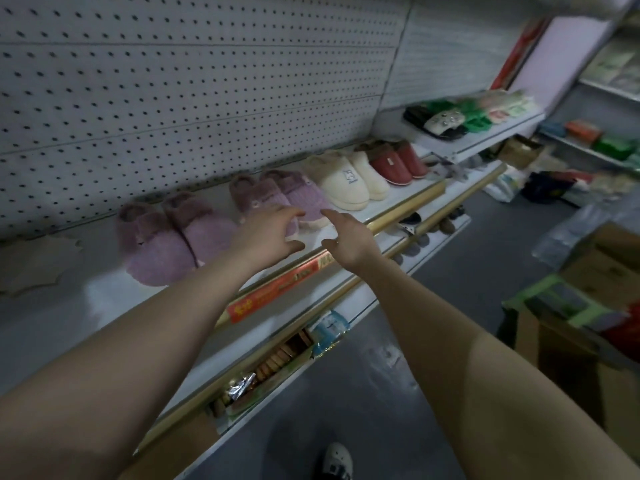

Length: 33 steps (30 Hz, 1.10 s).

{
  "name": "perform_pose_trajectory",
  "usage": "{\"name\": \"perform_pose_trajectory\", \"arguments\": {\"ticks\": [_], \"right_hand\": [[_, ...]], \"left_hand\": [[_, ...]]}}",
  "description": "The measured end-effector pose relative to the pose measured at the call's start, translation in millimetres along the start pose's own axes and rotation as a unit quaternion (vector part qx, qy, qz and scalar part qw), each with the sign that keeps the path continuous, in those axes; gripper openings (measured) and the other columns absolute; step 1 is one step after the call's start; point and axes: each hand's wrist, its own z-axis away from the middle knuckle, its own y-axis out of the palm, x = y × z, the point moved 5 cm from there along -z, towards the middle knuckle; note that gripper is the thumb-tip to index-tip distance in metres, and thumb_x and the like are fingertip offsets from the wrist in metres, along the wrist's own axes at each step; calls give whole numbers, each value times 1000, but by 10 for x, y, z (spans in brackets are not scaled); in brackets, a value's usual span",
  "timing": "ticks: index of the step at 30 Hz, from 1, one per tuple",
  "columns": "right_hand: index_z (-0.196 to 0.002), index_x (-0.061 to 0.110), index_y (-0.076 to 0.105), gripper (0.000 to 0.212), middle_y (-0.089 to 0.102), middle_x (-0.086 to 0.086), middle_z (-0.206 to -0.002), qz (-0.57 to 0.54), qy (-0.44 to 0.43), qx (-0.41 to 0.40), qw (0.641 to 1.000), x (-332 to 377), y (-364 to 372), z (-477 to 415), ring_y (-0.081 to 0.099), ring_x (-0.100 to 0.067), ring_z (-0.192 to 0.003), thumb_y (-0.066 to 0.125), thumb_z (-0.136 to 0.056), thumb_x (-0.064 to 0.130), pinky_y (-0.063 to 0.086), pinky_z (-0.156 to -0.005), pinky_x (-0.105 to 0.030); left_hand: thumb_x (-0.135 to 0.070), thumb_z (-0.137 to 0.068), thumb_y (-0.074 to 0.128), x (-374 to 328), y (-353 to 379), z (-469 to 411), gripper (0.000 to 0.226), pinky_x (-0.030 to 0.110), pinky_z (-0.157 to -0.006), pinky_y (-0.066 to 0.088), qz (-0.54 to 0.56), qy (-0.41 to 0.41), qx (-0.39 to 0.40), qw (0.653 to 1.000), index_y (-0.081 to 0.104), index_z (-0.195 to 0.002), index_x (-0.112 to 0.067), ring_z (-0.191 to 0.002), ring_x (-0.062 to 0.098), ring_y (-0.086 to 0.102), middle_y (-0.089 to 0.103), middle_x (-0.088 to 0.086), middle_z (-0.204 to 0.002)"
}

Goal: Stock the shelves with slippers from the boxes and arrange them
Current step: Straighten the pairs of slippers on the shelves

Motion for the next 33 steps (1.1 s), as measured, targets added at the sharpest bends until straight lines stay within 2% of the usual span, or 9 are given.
{"name": "perform_pose_trajectory", "arguments": {"ticks": [6, 10, 13, 18, 22, 26, 33], "right_hand": [[-150, 17, 38, 61, 51, -13, -142, -3, 20, -21, 1000, -667, -268, 176, 50, -31, -126, 60, -94, 19, 40, -102, -38], [-147, 12, 44, 57, 56, -16, -137, 13, 1, -45, 999, -1193, -521, 277, 54, -35, -122, 63, -93, 14, 41, -102, -39], [-146, 15, 45, 59, 54, -14, -141, 21, 13, -54, 998, -1767, -806, 320, 55, -33, -122, 65, -90, 13, 40, -100, -35], [-140, 18, 52, 53, 62, -12, -129, 30, 43, -75, 996, -2861, -1286, 417, 61, -33, -115, 66, -89, 14, 47, -95, -38], [-144, 21, 45, 49, 55, -8, -140, 60, 84, -46, 994, -3626, -1725, 474, 56, -29, -121, 58, -97, 20, 42, -97, -34], [-143, 29, 45, 50, 53, -8, -141, 43, 121, -51, 990, -4330, -1999, 443, 52, -33, -123, 56, -95, 21, 45, -98, -41], [-146, 31, 43, 56, 51, -3, -145, 42, 159, -42, 986, -5397, -2167, -58, 50, -28, -130, 61, -94, 22, 44, -103, -40]], "left_hand": [[-42, -79, 72, -650, 417, -345, 60, 36, -98, 44, 20, 45, 19, 999, 53, -134, -28, -120, 21, 54, 56, -1, -134], [-40, -80, 71, -1171, 716, -688, 58, 37, -95, 46, 18, 64, 32, 997, 52, -134, -29, -118, 22, 54, 57, -1, -131], [-39, -81, 71, -1680, 1001, -1031, 57, 34, -93, 45, 18, 78, 44, 996, 52, -134, -29, -117, 22, 54, 57, 0, -130], [-40, -78, 70, -2651, 1490, -1595, 55, 34, -90, 48, 34, 111, 40, 992, 54, -130, -30, -113, 22, 57, 60, 0, -126], [-38, -79, 69, -3326, 1868, -2019, 53, 33, -90, 50, 64, 124, 44, 989, 55, -129, -31, -111, 19, 60, 60, -2, -125], [-36, -80, 67, -3833, 2232, -2463, 51, 39, -84, 52, 77, 138, 57, 986, 55, -129, -31, -104, 21, 60, 60, -1, -120], [-35, -85, 67, -4349, 2825, -3483, 49, 36, -92, 48, 70, 159, 56, 983, 53, -131, -30, -114, 19, 56, 58, -5, -128]]}}
